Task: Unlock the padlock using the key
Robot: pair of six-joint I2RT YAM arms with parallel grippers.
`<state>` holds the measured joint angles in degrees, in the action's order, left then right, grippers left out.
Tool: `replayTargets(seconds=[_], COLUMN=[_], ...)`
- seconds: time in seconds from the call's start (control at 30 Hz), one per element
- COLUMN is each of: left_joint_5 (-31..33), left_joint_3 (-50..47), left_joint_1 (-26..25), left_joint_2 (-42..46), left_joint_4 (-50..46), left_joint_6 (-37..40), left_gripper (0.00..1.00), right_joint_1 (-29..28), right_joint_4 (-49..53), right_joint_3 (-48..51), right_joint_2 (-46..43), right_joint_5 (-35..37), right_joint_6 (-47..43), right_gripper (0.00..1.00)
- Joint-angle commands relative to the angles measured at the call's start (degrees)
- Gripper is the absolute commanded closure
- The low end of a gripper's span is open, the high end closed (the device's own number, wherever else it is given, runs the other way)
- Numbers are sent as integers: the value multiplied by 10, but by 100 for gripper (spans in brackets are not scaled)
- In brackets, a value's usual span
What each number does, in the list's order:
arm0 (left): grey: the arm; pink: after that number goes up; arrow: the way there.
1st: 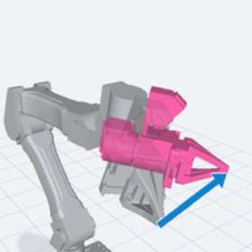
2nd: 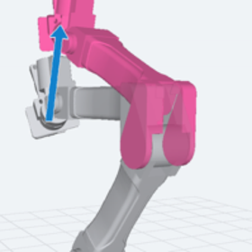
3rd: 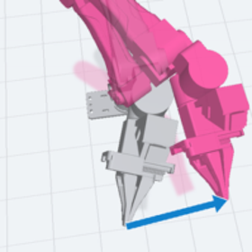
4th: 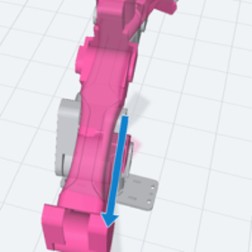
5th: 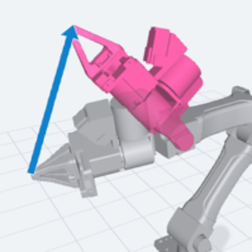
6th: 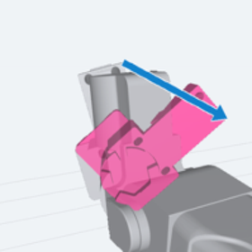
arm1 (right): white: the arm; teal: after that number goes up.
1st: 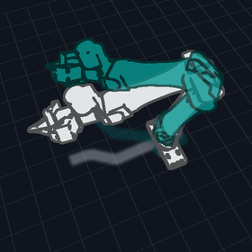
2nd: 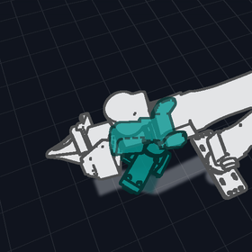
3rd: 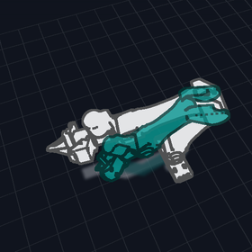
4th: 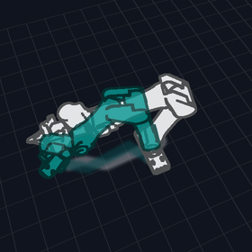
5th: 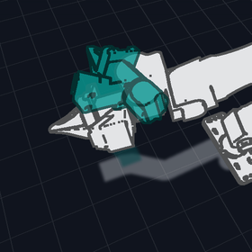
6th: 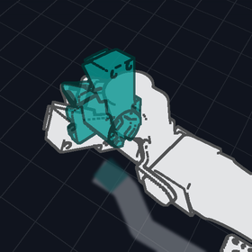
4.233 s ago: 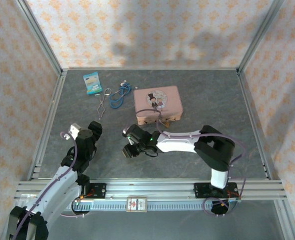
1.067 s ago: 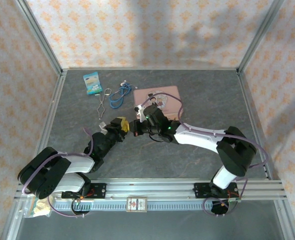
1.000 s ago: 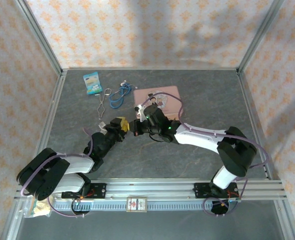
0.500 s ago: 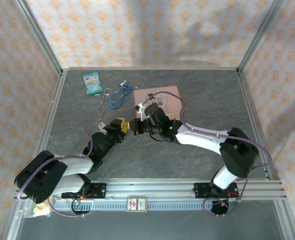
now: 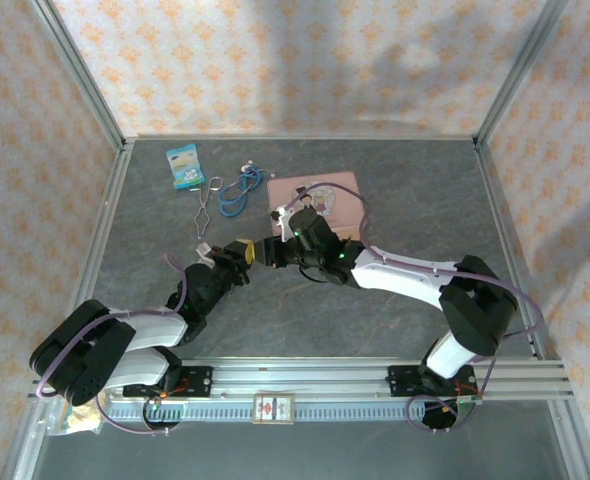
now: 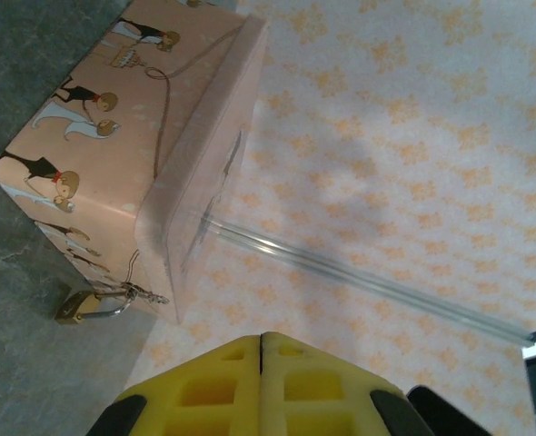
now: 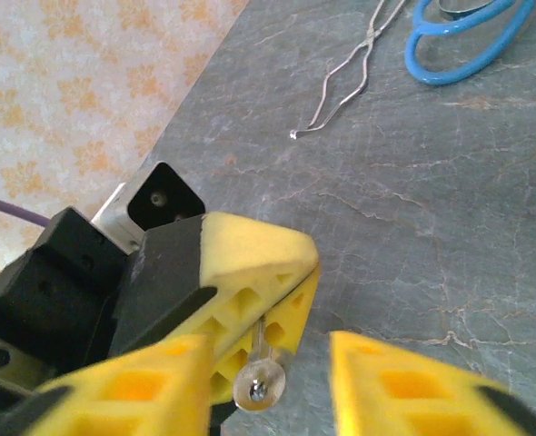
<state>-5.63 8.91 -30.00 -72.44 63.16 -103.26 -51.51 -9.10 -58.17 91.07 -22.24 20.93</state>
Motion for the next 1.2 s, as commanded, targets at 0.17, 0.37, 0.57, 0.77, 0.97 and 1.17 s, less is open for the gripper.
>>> replayTargets(seconds=[0.17, 0.37, 0.57, 0.77, 0.97, 1.17], left_joint_5=[-23, -37, -84, -107, -113, -111], left_joint_3=[100, 142, 122, 104, 98, 96], left_joint_1=[5, 4, 0, -11, -17, -22], left_joint_2=[64, 98, 98, 107, 107, 104], left_joint_4=[-111, -143, -59, -1, 28, 50], left_joint_6=[331, 486, 532, 556, 553, 542], left_gripper=[100, 100, 100, 100, 100, 100], right_joint_1=[85, 123, 126, 126, 114, 101], right_joint_4=[-149, -296, -413, -473, -509, -516], right_joint_3=[102, 160, 187, 189, 181, 174], right_joint_2=[-95, -118, -121, -99, -66, -46], right_joint_5=[-111, -224, -264, -280, -296, -300], right_joint_6=[78, 128, 169, 192, 206, 209], right_gripper=[45, 46, 50, 51, 54, 59])
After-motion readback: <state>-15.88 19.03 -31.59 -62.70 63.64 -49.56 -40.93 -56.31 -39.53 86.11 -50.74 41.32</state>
